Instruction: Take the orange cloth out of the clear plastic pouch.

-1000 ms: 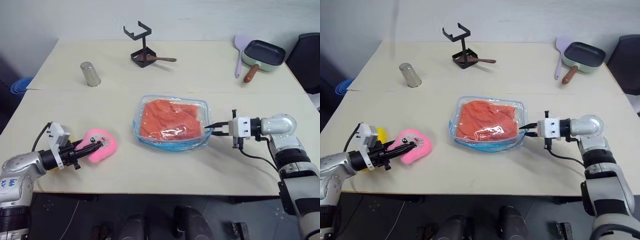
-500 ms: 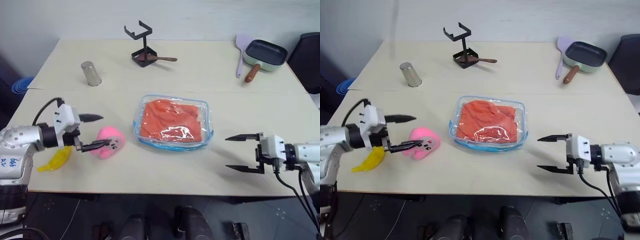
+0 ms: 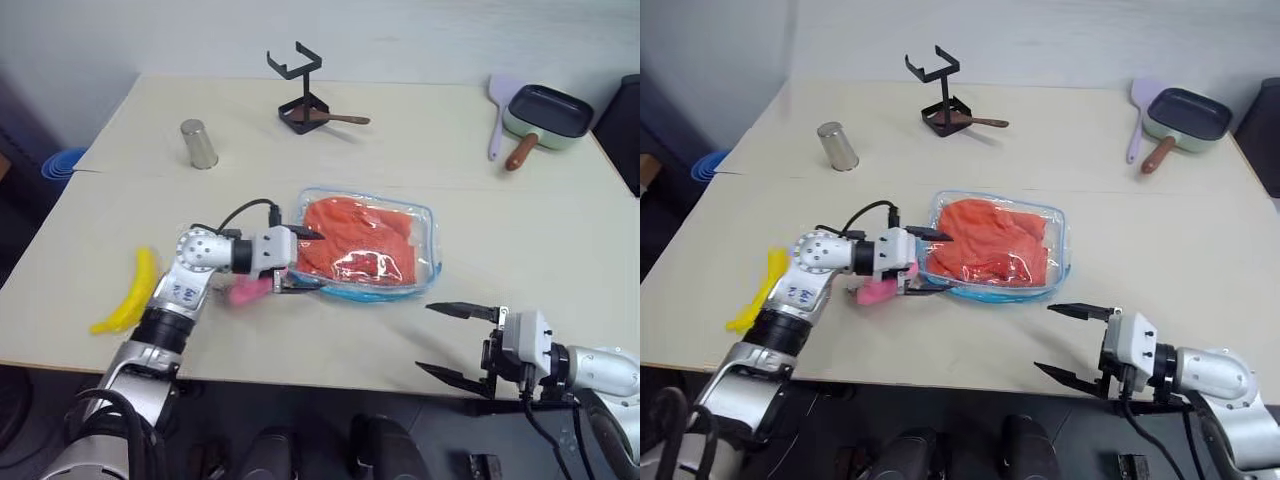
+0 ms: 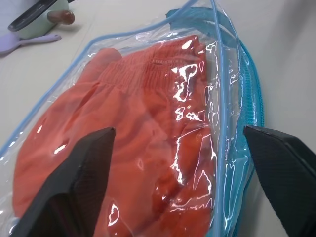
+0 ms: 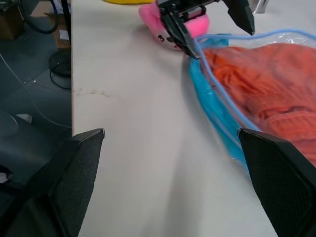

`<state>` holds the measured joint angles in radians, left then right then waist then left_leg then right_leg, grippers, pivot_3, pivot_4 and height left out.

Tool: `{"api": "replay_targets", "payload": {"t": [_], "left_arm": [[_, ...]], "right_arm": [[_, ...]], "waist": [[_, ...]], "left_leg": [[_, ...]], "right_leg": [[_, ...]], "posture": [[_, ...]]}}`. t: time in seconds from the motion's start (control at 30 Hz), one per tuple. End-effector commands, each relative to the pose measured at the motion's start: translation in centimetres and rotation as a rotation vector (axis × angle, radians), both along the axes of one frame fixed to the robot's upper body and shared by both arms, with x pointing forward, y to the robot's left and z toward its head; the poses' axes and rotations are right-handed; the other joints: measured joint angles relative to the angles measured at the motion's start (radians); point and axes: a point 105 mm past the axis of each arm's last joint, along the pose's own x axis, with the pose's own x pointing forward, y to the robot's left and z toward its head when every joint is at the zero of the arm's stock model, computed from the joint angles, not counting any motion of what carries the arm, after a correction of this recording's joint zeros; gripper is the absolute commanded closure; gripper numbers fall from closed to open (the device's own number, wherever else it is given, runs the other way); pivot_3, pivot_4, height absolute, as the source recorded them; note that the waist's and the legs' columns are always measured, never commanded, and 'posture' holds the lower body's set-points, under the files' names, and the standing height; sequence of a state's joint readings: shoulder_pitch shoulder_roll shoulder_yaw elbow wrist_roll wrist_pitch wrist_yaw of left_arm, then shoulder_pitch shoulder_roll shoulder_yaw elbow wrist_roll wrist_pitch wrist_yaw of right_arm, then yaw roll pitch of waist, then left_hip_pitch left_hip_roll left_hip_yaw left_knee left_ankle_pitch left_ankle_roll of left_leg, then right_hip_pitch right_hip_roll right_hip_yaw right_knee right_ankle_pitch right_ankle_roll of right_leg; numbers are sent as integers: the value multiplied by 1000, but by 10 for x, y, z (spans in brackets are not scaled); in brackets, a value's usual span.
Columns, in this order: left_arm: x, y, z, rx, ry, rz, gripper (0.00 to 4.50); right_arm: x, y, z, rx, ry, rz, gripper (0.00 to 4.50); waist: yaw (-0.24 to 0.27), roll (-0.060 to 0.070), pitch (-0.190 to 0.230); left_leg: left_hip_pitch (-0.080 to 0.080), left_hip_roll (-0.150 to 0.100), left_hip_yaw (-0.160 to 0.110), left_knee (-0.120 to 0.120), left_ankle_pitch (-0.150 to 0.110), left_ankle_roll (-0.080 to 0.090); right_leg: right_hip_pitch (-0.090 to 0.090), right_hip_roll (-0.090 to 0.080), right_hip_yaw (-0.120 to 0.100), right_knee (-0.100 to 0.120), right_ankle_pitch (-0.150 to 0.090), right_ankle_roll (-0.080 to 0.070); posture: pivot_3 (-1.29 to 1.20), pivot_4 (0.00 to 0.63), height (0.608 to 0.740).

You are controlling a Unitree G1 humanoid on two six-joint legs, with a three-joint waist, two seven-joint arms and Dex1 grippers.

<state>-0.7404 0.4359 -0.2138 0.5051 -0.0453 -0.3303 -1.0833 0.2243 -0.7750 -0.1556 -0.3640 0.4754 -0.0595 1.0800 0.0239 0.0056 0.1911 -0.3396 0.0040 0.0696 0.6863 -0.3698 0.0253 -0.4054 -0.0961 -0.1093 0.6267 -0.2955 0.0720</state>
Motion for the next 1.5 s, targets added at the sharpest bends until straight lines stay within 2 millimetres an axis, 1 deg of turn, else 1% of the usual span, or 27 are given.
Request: {"api": "replay_targets", "payload": {"t": [0.03, 0.23, 0.33, 0.37, 0.4, 0.5, 0.57, 0.6, 0.63, 0.8, 0.83, 0.93, 0.97, 1.0, 1.1, 1.17, 1.2, 1.3, 1.4, 1.43, 1.5], "left_arm": [[4, 5, -7, 54, -24, -9, 1162], [-6, 5, -10, 48, 17, -96, 3073], [-8, 5, -10, 40, 35, -108, 3974], [-8, 5, -10, 43, 23, -107, 4341], [-8, 4, -10, 37, 25, -111, 4460], [-12, 0, -6, 0, 55, -132, 4460], [-12, 1, -7, 12, 86, -131, 4460], [-13, 1, -7, 25, 95, -135, 4062], [-13, 0, -7, 38, 81, -133, 3892], [-16, -6, -11, 100, 49, -153, 2415], [-15, -7, -12, 113, 32, -148, 2076], [-10, -8, -19, 173, -8, -126, 1299], [-9, -8, -22, 190, -18, -117, 961], [-6, -9, -23, 196, -37, -97, 779], [3, -13, -22, 182, -70, -46, 779], [3, -16, -22, 177, -74, -49, 779], [3, -17, -21, 162, -60, -55, 950], [-3, -19, -18, 124, -8, -88, 1646], [-10, -17, -16, 111, 36, -125, 2487], [-10, -16, -15, 99, 51, -123, 2866], [-12, -15, -14, 84, 71, -123, 3429]], "right_arm": [[-5, 0, 7, 2, -36, -23, 0], [-8, -5, 8, -4, -38, -54, 0], [-8, -6, 8, -5, -40, -64, 0], [-7, -6, 8, -4, -42, -67, 0], [-7, -7, 8, -3, -44, -72, 0], [-6, -7, 8, -2, -46, -76, 0], [-5, -7, 8, -3, -47, -75, 0], [-5, -6, 9, -1, -48, -74, 0], [-5, -6, 9, 0, -49, -72, 0], [-5, -2, 11, 8, -49, -59, 0], [-5, -2, 11, 9, -49, -58, 0], [-5, -1, 11, 11, -48, -56, 0], [-5, 0, 11, 12, -47, -56, 0], [-5, 0, 11, 12, -47, -55, 0], [-5, 2, 10, 13, -46, -53, 0], [-6, 3, 9, 14, -45, -53, 0], [-6, 3, 9, 14, -45, -53, 0], [-6, 3, 8, 13, -43, -53, 0], [-6, 4, 7, 12, -39, -48, 0], [-6, 4, 7, 11, -36, -43, 0], [-7, 6, 6, 11, -30, -32, 0]], "waist": [[-1, 0, 0], [-1, 0, 0], [0, 0, 0], [0, 0, 0], [0, 0, 0], [0, 0, 0], [0, 0, 0], [0, -1, 0], [0, -1, 0], [1, -1, 0], [1, -1, 0], [1, -1, 0], [1, -1, 0], [1, -1, 0], [1, -1, 0], [2, -1, 0], [1, -1, 0], [1, -1, 0], [0, -1, -1], [0, -1, -1], [0, -1, 0]], "left_leg": [[0, 0, 0, 0, 0, 0], [3, 0, 1, 0, 0, 0], [3, 0, 0, 0, 0, 0], [3, 0, 0, 0, 0, 0], [3, 0, 0, 0, 0, 0], [3, 0, 0, 0, 0, 0], [3, 0, 0, 0, 1, 0], [3, 0, 0, 0, 1, 0], [3, 0, 0, 0, 1, 0], [3, 0, 0, 0, 1, 0], [2, 0, 0, 0, 1, 0], [2, 0, 0, 0, 1, 0], [3, 0, 0, 0, 1, 0], [3, 0, 0, 0, 1, 0], [3, 0, 0, 0, 1, 1], [3, 0, 0, 0, 1, 1], [3, 0, 0, 0, 1, 1], [3, 0, 0, 0, 1, 1], [3, 0, 0, 0, 1, 1], [3, 0, 0, 0, 1, 1], [3, 0, 0, 0, 1, 1]], "right_leg": [[0, 0, 0, 0, 0, 0], [1, 0, 1, -1, 0, 0], [1, 0, 1, -1, 0, 0], [1, 0, 1, -1, 0, 0], [1, 0, 1, -1, 0, 0], [1, 0, 1, -1, 0, 0], [1, 0, 1, -1, 0, 0], [1, 0, 1, -1, 0, 0], [1, 0, 1, -1, 0, 0], [1, 0, 1, -1, 0, 0], [1, 0, 1, -1, 0, 0], [1, 0, 1, -1, 0, 0], [1, 0, 1, -1, 0, 0], [1, 0, 1, -1, 0, 0], [2, 0, 1, -1, 0, 0], [2, -1, 1, -1, 0, 0], [2, -1, 1, -1, 0, 0], [2, -1, 1, -1, 0, 0], [2, -1, 1, -1, 0, 0], [2, -1, 1, -1, 0, 0], [2, -1, 1, 0, 0, 0]], "posture": [[0, 150, 740], [0, 150, 740], [0, 150, 740], [0, 150, 740], [0, 150, 740], [0, 150, 740], [0, 150, 740], [0, 150, 740], [0, 150, 740], [0, 150, 740], [0, 150, 740], [0, 150, 740], [0, 150, 740], [0, 150, 740], [0, 150, 740], [0, 150, 740], [0, 150, 740], [0, 150, 740], [0, 150, 740], [0, 150, 740], [0, 150, 740]]}}
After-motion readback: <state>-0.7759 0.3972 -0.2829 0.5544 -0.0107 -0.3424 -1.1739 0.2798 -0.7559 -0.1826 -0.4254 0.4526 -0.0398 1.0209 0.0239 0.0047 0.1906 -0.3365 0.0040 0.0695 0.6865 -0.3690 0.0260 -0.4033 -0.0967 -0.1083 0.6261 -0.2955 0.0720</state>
